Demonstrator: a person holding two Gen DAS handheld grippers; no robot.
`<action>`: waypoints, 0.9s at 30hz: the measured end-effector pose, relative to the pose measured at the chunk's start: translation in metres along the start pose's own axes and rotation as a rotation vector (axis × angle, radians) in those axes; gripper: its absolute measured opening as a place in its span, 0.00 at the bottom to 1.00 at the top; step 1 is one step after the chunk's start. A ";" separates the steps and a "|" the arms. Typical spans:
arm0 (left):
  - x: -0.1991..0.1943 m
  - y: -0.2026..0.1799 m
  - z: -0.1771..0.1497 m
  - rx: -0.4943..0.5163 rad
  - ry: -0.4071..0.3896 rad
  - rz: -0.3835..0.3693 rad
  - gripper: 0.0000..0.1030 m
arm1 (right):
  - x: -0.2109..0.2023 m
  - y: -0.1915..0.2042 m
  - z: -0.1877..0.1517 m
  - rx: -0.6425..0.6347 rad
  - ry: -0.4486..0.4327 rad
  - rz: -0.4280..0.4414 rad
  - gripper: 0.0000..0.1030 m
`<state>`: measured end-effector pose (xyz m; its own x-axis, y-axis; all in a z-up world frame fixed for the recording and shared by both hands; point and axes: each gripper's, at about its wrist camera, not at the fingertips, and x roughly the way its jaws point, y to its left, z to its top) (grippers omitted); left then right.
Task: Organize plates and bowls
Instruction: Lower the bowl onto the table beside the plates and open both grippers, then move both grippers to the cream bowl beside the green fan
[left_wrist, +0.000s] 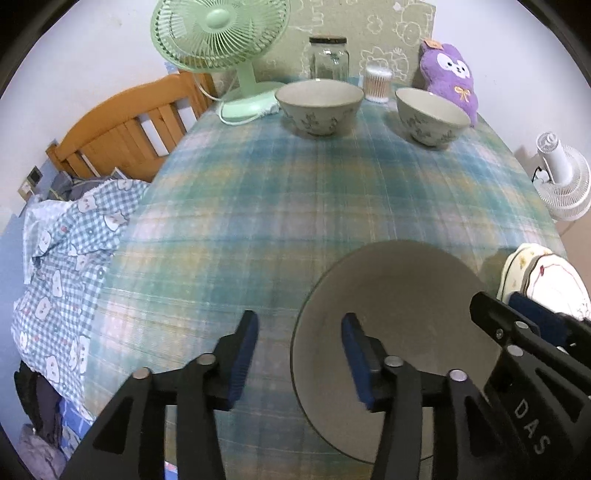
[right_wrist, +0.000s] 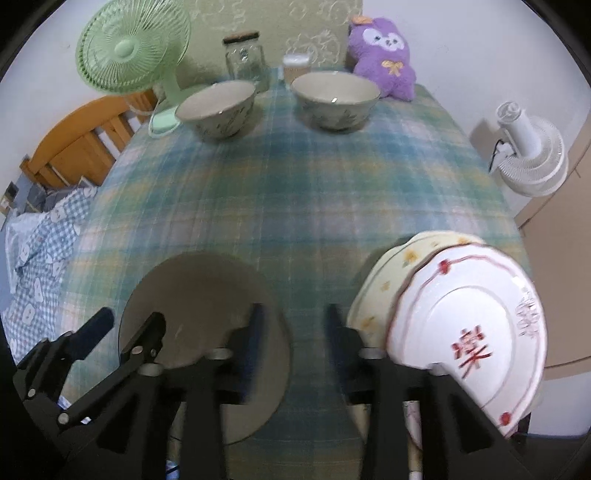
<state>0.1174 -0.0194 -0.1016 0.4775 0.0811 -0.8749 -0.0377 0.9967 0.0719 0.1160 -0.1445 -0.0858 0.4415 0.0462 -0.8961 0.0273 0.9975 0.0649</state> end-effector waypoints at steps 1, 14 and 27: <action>-0.005 0.002 0.003 -0.010 -0.011 -0.004 0.58 | -0.005 -0.002 0.002 0.005 -0.017 0.002 0.66; -0.057 -0.006 0.052 0.014 -0.170 0.058 0.79 | -0.061 -0.005 0.056 -0.064 -0.152 0.067 0.68; -0.034 0.019 0.138 0.020 -0.212 -0.054 0.79 | -0.050 0.017 0.135 -0.019 -0.225 0.035 0.68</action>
<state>0.2215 -0.0035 -0.0045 0.6525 0.0237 -0.7575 0.0095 0.9992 0.0395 0.2160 -0.1373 0.0193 0.6308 0.0700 -0.7728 -0.0072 0.9964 0.0844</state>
